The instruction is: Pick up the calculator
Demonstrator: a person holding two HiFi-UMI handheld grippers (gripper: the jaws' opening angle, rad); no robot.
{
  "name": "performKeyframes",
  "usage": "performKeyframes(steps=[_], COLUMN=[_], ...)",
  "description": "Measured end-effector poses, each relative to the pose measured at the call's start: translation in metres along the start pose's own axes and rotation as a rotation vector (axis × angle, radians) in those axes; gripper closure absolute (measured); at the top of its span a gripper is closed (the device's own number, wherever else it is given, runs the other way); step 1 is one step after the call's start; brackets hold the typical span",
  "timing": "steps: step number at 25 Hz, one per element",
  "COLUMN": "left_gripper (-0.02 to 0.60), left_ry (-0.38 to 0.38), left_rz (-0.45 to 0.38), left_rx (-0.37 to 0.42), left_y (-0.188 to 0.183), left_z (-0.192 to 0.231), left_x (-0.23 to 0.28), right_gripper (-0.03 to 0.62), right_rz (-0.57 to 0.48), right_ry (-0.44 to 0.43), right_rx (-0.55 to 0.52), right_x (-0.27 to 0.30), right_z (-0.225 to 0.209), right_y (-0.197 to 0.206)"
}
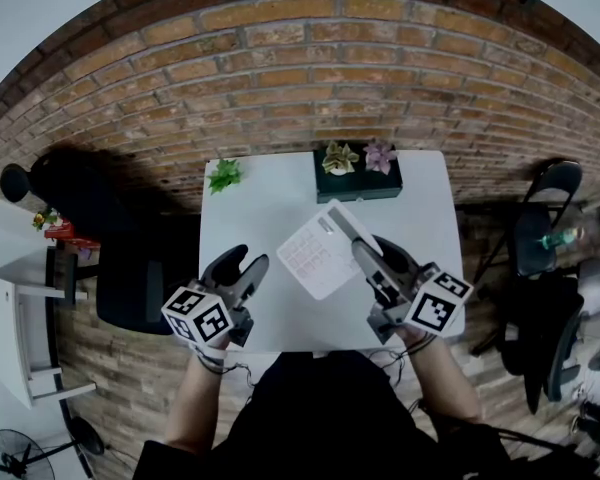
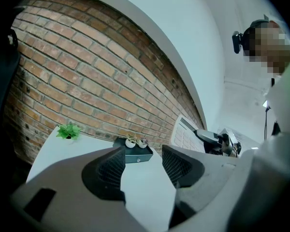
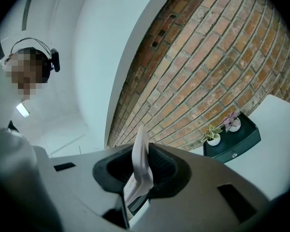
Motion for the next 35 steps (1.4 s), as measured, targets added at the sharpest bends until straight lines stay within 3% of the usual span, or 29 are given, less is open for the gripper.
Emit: performKeyframes(steps=[35], left_gripper=[0.345], left_ry=[-0.009], left_rz=[0.004], left_rx=[-0.005], left_y=[0.009], left_z=[-0.012], left_x=[0.007], right_gripper=[0.522], right_rz=[0.002], right_ry=[-0.009], right_rx=[0.012], right_x=[-0.018], right_z=[-0.006], right_y=[-0.004])
Point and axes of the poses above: the fingertips, and each gripper's own axes: x forward along the fingers, z to its left, y out of its underside, the point moved 5 cm from there along -x, backward along the fingers, and after that the axes turned 8 degrees about -z, right-handed, at the moved point
